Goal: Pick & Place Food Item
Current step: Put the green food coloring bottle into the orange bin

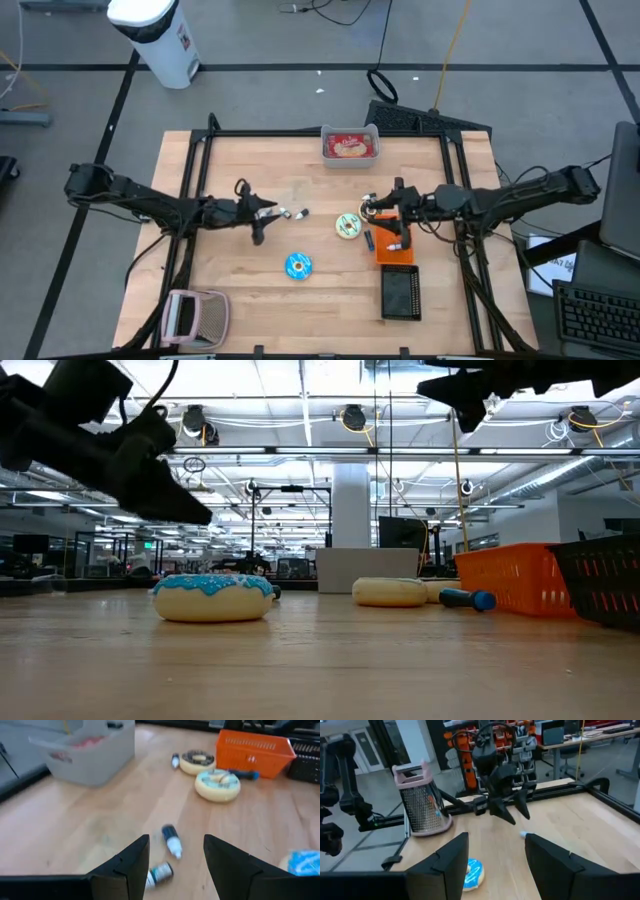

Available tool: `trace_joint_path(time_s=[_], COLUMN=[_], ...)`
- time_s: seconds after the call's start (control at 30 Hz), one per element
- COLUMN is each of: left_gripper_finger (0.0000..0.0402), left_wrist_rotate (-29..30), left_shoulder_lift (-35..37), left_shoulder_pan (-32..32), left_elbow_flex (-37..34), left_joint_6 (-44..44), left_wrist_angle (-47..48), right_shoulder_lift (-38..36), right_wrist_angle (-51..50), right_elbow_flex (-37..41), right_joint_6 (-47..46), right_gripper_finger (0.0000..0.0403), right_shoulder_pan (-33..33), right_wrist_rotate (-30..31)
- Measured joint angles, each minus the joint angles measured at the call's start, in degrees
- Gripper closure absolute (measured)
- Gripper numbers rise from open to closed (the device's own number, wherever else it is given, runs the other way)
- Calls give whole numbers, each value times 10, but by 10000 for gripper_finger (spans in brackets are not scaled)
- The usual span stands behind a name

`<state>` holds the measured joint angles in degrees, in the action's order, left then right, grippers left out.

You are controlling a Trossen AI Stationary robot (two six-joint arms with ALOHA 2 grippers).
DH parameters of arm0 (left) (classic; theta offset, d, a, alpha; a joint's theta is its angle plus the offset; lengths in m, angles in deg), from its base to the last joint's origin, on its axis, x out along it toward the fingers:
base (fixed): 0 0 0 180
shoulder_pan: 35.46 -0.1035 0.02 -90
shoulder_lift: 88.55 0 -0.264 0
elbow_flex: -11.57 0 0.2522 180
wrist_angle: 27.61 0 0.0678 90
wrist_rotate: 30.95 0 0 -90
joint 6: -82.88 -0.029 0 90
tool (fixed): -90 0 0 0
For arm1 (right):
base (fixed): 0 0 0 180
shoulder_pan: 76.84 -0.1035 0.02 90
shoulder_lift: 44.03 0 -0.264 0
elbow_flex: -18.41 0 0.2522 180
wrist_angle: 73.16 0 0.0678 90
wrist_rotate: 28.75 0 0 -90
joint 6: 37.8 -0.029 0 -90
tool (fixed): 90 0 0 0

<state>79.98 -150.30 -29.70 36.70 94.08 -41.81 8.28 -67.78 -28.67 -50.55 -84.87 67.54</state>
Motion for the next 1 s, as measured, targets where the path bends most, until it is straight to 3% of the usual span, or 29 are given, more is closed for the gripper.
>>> trace_joint_path(time_s=[0.23, 0.5, 1.0], left_gripper_finger=[215, 215, 215], left_wrist_rotate=[-35, 30, 0], left_shoulder_lift=[0, 0, -59], left_shoulder_pan=[0, -30, -35], left_elbow_flex=[-6, 24, 25], left_joint_6=[59, 121, 157], left_wrist_angle=[42, 264, 255], right_shoulder_lift=[39, 81, 121], right_wrist_angle=[34, 46, 45], right_elbow_flex=[0, 0, 0], right_joint_6=[34, 77, 155], right_gripper_finger=[216, 221, 223], right_shoulder_pan=[27, 83, 115], right_wrist_rotate=[1, -3, -6])
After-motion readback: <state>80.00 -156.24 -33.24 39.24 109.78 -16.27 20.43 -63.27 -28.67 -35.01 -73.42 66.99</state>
